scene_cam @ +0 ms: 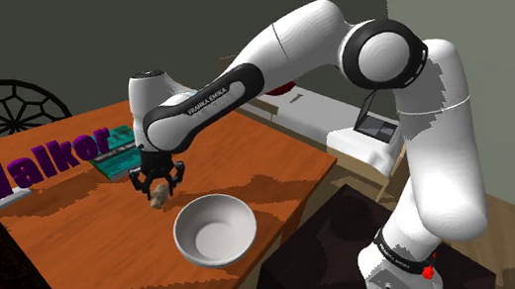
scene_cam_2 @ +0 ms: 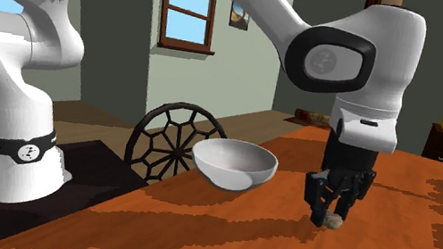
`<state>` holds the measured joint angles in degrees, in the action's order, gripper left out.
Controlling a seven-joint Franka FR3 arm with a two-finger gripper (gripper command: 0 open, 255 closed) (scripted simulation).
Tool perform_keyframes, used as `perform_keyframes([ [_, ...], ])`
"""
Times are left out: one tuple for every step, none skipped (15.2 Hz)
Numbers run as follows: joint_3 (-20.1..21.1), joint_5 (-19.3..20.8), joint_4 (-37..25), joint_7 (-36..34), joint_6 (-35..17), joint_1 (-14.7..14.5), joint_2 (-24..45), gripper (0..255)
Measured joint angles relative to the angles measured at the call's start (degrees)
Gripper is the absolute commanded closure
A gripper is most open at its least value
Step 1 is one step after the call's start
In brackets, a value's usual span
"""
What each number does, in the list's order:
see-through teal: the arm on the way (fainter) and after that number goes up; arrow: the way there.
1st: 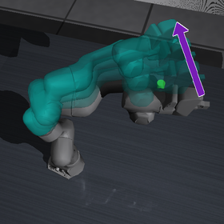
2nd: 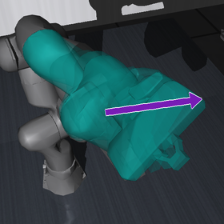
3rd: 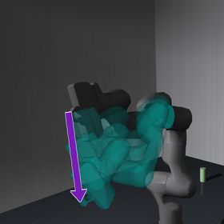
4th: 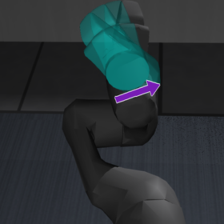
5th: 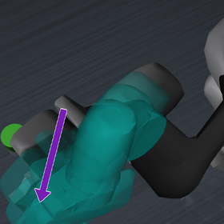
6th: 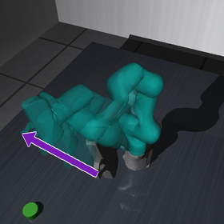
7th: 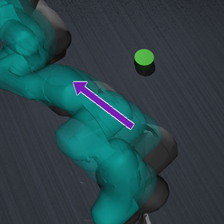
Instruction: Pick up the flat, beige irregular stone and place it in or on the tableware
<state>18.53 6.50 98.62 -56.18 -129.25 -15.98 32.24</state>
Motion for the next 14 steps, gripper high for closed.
perform_keyframes([
  [0.07, -0.08, -0.33, -0.01, 0.54, -0.01, -0.22, 255],
  [0.19, -0.3, -0.1, 0.18, 1.0, 0.22, -0.91, 255],
  [0.28, -0.36, -0.68, 0.04, 1.73, 0.09, -1.1, 255],
  [0.4, -0.55, -0.76, 0.16, 2.39, 0.22, -1.68, 255],
  [0.48, -0.67, -0.97, 0.18, 2.95, 0.26, -2.05, 255],
  [0.58, -0.85, -1.04, 0.3, 3.55, 0.4, -2.58, 255],
  [0.67, -0.97, -1.25, 0.27, 4.1, 0.4, -2.95, 255],
  [0.76, -1.09, -1.57, 0.29, 4.77, 0.42, -3.31, 255],
  [0.87, -1.26, -1.61, 0.34, 5.36, 0.52, -3.88, 255],
  [0.93, -1.36, -2.02, 0.38, 6.0, 0.54, -4.13, 255],
  [0.98, -1.48, -2.37, 0.52, 6.66, 0.65, -4.43, 255],
  [1.05, -1.59, -2.61, 0.52, 7.22, 0.68, -4.76, 255],
  [1.11, -1.71, -2.75, 0.56, 7.69, 0.73, -5.12, 255],
  [1.16, -1.8, -3.15, 0.61, 8.31, 0.77, -5.35, 255],
])
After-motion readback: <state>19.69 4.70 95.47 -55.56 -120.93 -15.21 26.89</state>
